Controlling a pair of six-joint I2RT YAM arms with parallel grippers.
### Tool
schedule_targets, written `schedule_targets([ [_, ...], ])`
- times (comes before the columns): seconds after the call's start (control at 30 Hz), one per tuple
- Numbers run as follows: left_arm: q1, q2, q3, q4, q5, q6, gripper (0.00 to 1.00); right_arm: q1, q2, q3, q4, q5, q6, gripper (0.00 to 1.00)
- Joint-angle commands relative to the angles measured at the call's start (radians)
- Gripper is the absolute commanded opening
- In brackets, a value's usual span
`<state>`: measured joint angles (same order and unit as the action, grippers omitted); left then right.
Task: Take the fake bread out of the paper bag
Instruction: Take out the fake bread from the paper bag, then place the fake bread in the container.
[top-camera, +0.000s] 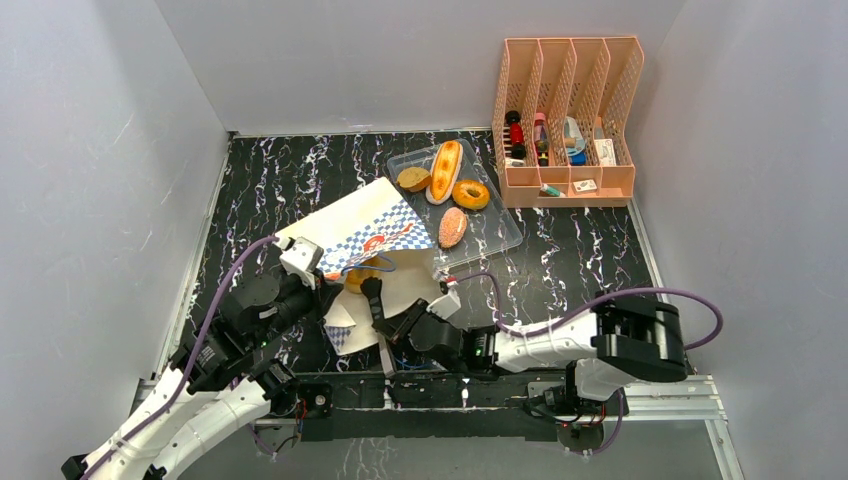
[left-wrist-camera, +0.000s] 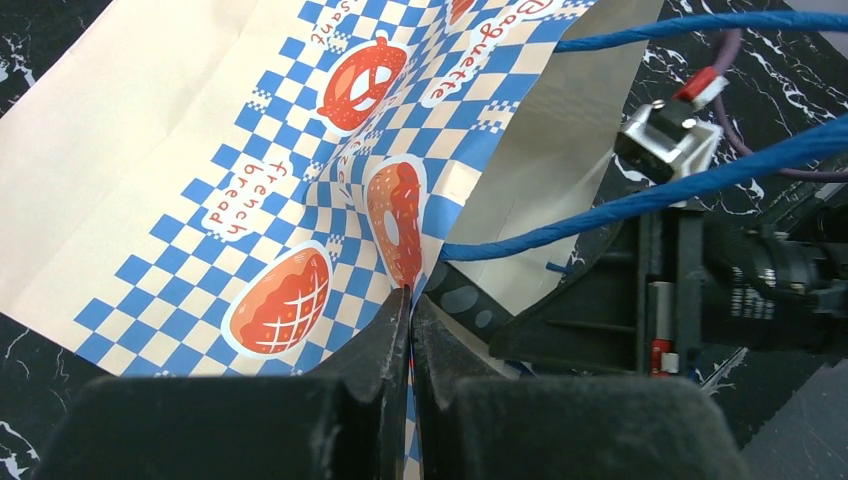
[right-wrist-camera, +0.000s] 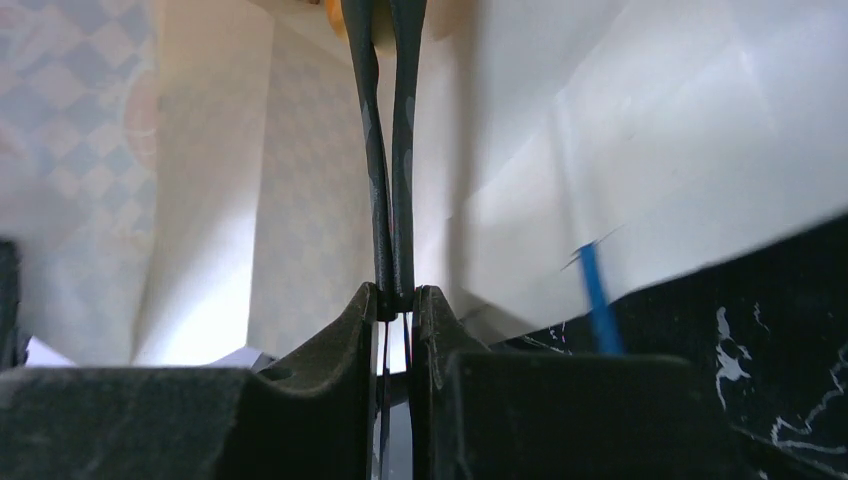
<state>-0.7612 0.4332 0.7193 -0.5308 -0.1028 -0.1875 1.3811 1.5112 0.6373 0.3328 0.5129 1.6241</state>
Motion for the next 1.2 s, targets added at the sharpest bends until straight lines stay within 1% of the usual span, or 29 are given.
schedule_targets([
  [0.0,-0.005,-0.002,0.000,0.005,-0.021,-0.009,0.00,0.049,-0.107,-0.005,-0.081,0.141,-0.026,0.00],
  [0.13,-0.004,-0.017,0.002,-0.002,-0.056,-0.020,0.00,0.095,-0.164,-0.006,-0.136,0.195,-0.041,0.00],
  [0.23,-0.004,-0.017,0.003,-0.014,-0.095,-0.033,0.00,0.133,-0.201,-0.006,-0.168,0.235,-0.081,0.00],
  [0.37,-0.004,0.004,0.012,-0.036,-0.156,-0.052,0.00,0.194,-0.244,0.022,-0.290,0.315,-0.133,0.00],
  [0.57,-0.004,0.007,0.018,-0.072,-0.275,-0.093,0.00,0.309,-0.322,0.033,-0.413,0.420,-0.195,0.00],
  [0.73,-0.004,0.036,0.023,-0.091,-0.334,-0.116,0.00,0.399,-0.354,0.067,-0.527,0.505,-0.203,0.00],
  [0.9,-0.004,0.062,0.032,-0.108,-0.371,-0.138,0.00,0.505,-0.337,0.131,-0.771,0.593,-0.041,0.00],
  [0.97,-0.004,0.051,0.030,-0.111,-0.380,-0.143,0.00,0.542,-0.316,0.151,-0.888,0.617,0.069,0.00],
  [1.1,-0.004,0.018,0.028,-0.118,-0.410,-0.157,0.00,0.604,-0.262,0.194,-1.151,0.660,0.362,0.00],
  [1.17,-0.004,0.005,0.026,-0.120,-0.425,-0.164,0.00,0.625,-0.234,0.222,-1.270,0.669,0.442,0.00],
])
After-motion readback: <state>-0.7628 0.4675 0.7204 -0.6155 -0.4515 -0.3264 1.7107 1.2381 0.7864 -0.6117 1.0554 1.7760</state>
